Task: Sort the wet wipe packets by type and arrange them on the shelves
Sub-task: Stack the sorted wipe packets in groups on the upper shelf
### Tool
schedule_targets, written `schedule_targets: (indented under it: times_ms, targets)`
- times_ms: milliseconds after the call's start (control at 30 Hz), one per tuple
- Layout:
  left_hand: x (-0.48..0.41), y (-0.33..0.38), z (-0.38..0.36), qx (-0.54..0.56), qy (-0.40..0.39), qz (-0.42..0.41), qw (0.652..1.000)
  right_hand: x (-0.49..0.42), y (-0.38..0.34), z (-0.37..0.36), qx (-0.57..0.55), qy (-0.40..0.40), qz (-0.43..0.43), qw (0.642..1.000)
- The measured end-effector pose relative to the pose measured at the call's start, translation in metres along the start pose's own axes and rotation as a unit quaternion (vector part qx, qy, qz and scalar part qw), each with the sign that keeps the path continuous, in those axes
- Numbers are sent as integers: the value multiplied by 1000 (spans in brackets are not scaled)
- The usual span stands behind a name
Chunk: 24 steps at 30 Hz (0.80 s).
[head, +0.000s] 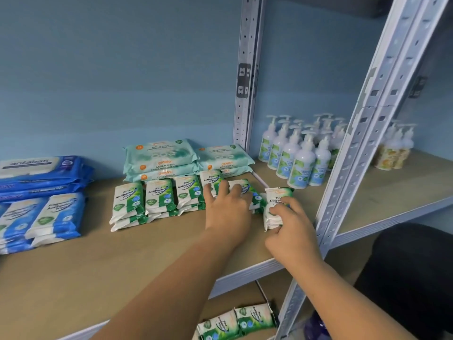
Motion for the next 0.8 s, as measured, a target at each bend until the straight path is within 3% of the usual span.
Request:
schedule_targets:
  times_ms: [200, 400, 533, 667, 800]
  targets:
    - [-21, -16, -7, -20, -16, -5, 1000, -16, 3, -6, -3, -10, 25, 1000]
    - [-17, -34, -15, 12, 40, 62, 997, -35, 2, -17, 30, 31, 63, 997]
    - [-22, -36, -15, 24, 40, 74, 996, -53, 4, -26, 58, 31, 8, 998]
    - [-24, -36, -15, 47, 53, 85, 994, -68, 1, -33, 31, 72, 10, 997]
    - [-26, -35, -12, 65, 73, 75, 992, -85, -4, -45, 0, 28, 28, 999]
Point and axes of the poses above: each hand's wrist, its own x-axis away from the middle knuckle, its own z-axis out of the back of the hand, y = z × x, the point moved 6 cm from there along -x, towards the middle knuckle, and after that the axes turned 11 degrees about -z, right-handed, at the moved point
